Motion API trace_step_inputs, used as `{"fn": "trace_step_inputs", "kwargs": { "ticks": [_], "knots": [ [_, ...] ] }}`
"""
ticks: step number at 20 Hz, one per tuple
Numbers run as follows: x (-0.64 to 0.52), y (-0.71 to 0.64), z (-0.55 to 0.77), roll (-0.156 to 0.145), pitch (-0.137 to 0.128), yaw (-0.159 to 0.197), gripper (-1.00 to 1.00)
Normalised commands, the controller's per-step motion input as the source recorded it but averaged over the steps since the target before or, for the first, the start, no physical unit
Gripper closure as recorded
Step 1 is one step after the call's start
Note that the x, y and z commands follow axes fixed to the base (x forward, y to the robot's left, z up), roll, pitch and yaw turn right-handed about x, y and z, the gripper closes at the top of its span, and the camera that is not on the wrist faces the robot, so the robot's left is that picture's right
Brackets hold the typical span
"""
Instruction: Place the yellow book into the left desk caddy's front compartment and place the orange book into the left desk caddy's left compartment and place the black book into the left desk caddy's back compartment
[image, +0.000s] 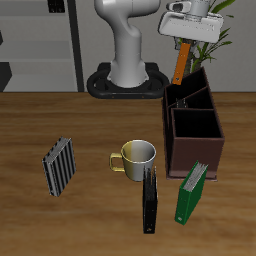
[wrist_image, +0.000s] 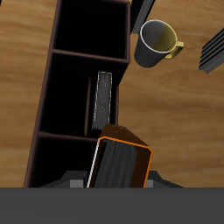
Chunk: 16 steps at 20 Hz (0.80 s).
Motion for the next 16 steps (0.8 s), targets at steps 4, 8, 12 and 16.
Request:
{"fn": "trace_step_inputs", "kwargs": {
  "ticks": [4, 8, 12, 16],
  "knots": [
    [-0.26, 0.27, -0.06, 0.069, 0.006, 0.018, 1.0],
    [-0.23, 0.31, -0.03, 0.05, -0.013, 0.012, 1.0],
    [-0.11, 0.29, 0.02, 0.061, -0.023, 0.031, 1.0],
    [0.02, 0.07, 0.0, 0.034, 0.038, -0.014, 1.0]
  ]
}}
